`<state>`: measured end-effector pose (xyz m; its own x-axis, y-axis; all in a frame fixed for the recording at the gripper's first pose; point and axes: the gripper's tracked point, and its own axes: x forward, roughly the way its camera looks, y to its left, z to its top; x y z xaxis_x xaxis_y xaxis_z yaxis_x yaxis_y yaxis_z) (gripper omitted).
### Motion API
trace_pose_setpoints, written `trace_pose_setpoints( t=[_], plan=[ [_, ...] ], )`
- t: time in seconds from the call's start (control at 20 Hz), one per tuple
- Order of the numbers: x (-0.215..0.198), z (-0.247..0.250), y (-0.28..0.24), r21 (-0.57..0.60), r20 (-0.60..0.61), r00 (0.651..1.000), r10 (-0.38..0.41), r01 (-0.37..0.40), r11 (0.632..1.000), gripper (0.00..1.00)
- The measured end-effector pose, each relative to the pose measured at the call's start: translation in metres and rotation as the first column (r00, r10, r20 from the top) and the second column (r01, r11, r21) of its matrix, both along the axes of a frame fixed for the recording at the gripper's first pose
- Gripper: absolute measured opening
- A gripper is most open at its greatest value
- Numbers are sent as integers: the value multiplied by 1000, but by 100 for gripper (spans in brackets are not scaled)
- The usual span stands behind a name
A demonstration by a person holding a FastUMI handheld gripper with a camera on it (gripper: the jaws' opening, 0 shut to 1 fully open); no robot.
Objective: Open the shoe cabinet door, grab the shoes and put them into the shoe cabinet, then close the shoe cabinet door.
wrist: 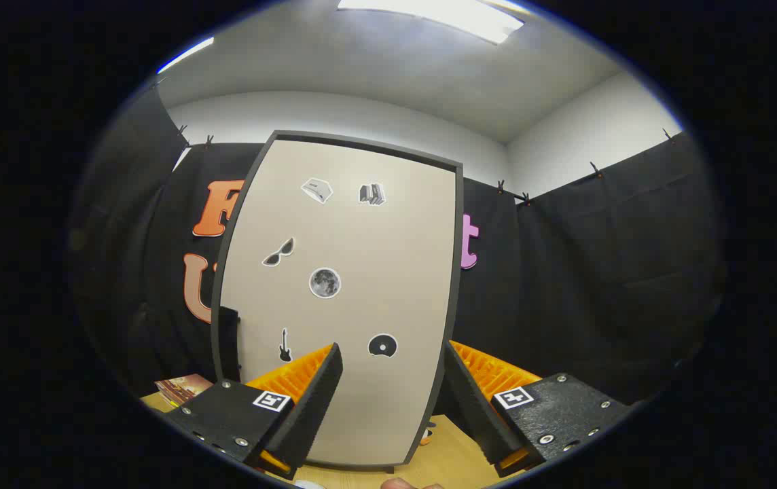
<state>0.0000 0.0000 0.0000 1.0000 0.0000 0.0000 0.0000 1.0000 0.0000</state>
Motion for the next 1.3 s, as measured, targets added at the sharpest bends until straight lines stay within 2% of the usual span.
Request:
trace_pose_setpoints(
  t=[0.85,1.15,1.3],
  plan=[
    [-19,9,-3,44,22,1000,9,-10,999,93],
    [-24,-1,17,71,-18,998,56,-55,996,93],
    [-25,-7,43,75,-37,993,111,-107,991,93]
  ],
)
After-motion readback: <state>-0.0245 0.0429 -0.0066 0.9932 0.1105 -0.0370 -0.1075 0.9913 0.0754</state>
